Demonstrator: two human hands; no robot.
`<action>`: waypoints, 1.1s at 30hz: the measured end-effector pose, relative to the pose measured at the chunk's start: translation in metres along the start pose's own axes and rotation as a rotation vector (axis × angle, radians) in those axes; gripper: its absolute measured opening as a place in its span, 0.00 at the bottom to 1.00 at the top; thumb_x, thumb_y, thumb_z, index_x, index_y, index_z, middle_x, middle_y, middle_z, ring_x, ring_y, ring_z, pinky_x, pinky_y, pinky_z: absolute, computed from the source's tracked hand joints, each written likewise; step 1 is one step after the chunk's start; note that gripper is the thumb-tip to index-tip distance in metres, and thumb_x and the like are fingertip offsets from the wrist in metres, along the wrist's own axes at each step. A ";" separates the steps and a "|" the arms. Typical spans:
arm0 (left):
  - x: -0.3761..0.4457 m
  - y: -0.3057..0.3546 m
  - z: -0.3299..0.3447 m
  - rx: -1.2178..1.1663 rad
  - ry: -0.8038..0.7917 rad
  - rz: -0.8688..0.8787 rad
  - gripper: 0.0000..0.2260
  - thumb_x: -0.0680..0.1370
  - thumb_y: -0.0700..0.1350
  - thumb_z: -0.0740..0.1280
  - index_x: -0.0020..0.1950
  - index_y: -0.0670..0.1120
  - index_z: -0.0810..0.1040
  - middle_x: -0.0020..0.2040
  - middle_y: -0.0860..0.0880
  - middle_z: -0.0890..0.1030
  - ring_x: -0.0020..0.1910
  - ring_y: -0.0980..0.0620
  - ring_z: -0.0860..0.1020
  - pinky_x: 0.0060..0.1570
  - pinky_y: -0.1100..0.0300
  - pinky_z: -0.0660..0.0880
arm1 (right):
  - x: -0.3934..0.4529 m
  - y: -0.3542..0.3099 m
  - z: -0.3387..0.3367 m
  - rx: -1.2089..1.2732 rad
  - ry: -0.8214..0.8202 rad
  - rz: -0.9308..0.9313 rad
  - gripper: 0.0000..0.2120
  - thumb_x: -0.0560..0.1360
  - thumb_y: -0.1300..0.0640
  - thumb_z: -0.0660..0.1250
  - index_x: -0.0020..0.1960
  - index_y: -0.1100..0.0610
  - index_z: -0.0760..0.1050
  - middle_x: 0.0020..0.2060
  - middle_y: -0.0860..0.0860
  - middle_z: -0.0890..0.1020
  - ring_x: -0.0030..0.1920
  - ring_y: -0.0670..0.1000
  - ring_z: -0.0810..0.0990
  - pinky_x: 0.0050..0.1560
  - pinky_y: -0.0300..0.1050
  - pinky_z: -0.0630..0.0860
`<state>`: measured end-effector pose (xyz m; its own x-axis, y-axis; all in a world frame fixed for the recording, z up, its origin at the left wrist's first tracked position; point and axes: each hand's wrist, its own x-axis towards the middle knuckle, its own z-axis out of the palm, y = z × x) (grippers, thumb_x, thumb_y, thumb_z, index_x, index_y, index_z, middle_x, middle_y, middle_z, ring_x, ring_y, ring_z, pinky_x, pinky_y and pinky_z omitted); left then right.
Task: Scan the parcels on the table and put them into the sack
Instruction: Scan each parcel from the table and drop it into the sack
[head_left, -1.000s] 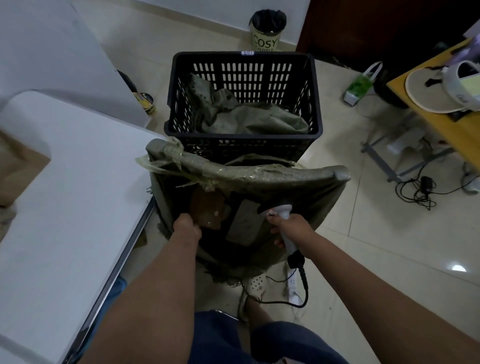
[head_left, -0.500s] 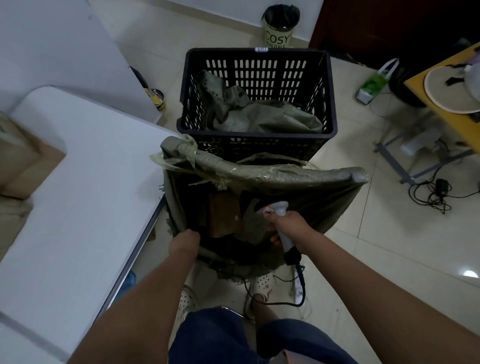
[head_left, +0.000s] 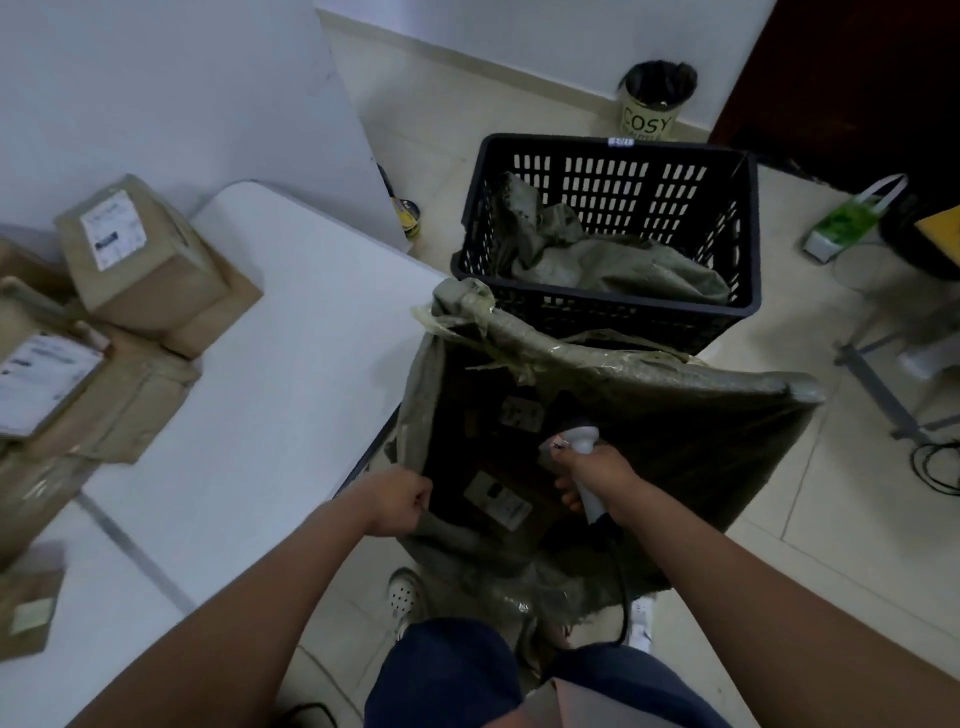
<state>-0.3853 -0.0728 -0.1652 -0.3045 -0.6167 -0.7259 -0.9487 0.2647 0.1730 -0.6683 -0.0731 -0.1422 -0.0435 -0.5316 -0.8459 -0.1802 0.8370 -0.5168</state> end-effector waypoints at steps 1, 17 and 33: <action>-0.007 -0.007 -0.001 -0.004 0.062 -0.003 0.09 0.74 0.45 0.61 0.51 0.49 0.78 0.49 0.49 0.80 0.50 0.48 0.77 0.48 0.54 0.74 | 0.000 -0.001 0.004 -0.013 0.001 -0.003 0.18 0.80 0.49 0.65 0.59 0.63 0.72 0.39 0.58 0.79 0.33 0.53 0.78 0.31 0.44 0.74; -0.045 -0.052 0.037 0.013 0.182 -0.100 0.19 0.81 0.41 0.58 0.71 0.51 0.70 0.73 0.51 0.66 0.68 0.47 0.71 0.61 0.49 0.74 | -0.042 -0.067 0.084 -0.095 -0.035 -0.151 0.19 0.79 0.50 0.68 0.53 0.68 0.77 0.33 0.59 0.80 0.31 0.54 0.79 0.30 0.44 0.76; -0.179 -0.234 0.073 -0.484 0.541 -0.314 0.15 0.82 0.41 0.59 0.68 0.50 0.74 0.75 0.51 0.66 0.72 0.51 0.67 0.70 0.59 0.64 | -0.113 -0.148 0.328 -0.267 -0.367 -0.385 0.16 0.78 0.50 0.69 0.50 0.65 0.74 0.31 0.58 0.78 0.26 0.52 0.76 0.28 0.41 0.74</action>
<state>-0.1023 0.0301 -0.1243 0.1027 -0.9167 -0.3862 -0.8911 -0.2573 0.3739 -0.3146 -0.0941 -0.0141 0.4081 -0.6709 -0.6192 -0.3587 0.5059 -0.7845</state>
